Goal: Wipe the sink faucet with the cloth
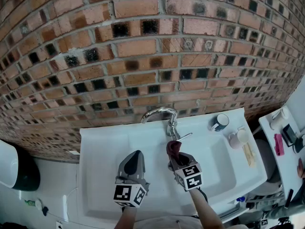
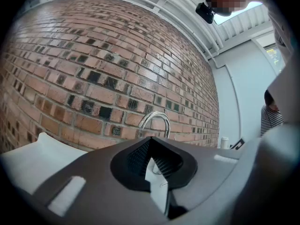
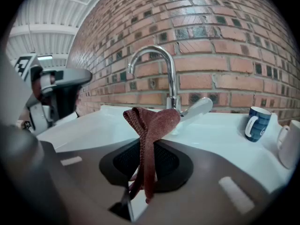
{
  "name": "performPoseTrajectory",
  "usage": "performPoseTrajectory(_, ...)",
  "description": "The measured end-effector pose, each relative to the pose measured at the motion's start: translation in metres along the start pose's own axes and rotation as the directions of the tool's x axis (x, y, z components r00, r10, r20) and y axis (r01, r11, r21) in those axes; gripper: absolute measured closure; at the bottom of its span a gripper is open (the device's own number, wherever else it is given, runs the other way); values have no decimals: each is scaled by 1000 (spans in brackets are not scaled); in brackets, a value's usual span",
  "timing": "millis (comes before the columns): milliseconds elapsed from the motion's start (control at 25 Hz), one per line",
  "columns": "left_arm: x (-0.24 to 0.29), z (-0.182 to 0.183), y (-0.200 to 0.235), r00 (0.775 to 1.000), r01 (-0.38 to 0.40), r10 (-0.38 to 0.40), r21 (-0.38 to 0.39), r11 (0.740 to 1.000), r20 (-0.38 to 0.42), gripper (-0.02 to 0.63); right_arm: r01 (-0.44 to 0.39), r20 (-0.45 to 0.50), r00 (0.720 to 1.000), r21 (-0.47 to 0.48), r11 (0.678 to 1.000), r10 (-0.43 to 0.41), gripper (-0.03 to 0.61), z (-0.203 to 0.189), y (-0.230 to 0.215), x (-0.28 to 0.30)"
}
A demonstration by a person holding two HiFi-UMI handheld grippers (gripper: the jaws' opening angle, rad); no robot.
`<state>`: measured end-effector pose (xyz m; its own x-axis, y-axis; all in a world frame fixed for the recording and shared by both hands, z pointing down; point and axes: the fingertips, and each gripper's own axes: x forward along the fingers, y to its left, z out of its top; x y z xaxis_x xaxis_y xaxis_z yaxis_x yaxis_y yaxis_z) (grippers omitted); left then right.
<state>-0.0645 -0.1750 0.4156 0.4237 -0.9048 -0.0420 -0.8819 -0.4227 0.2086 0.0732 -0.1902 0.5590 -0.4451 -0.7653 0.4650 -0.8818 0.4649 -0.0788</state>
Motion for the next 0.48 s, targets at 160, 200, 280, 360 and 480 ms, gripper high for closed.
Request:
performPoseTrajectory(160,-2,-5,4,1000,-1,1,-11,1000,1,620,46,-75,996,-20,999,-47,528,-2,-28,26)
performPoseTrajectory(200,-2,-5,5,1000,-5,5,-12,1000,-1,620,45,-84,995,-33,998,-48,526,-2,-31,28)
performPoseTrajectory(280,-3,-5,9,1000,-14,14,-14,1000,-5,620,43,-89,995,-55,998,-48,525,-2,-33,28)
performPoseTrajectory(360,-3,-6,14,1000,-21,21,-19,1000,-4,620,49,-82,995,-55,997,-53,526,-1,-36,26)
performPoseTrajectory(480,-4,-8,17,1000,-26,27,-33,999,1,620,75,-74,994,-57,996,-79,525,1,-45,20)
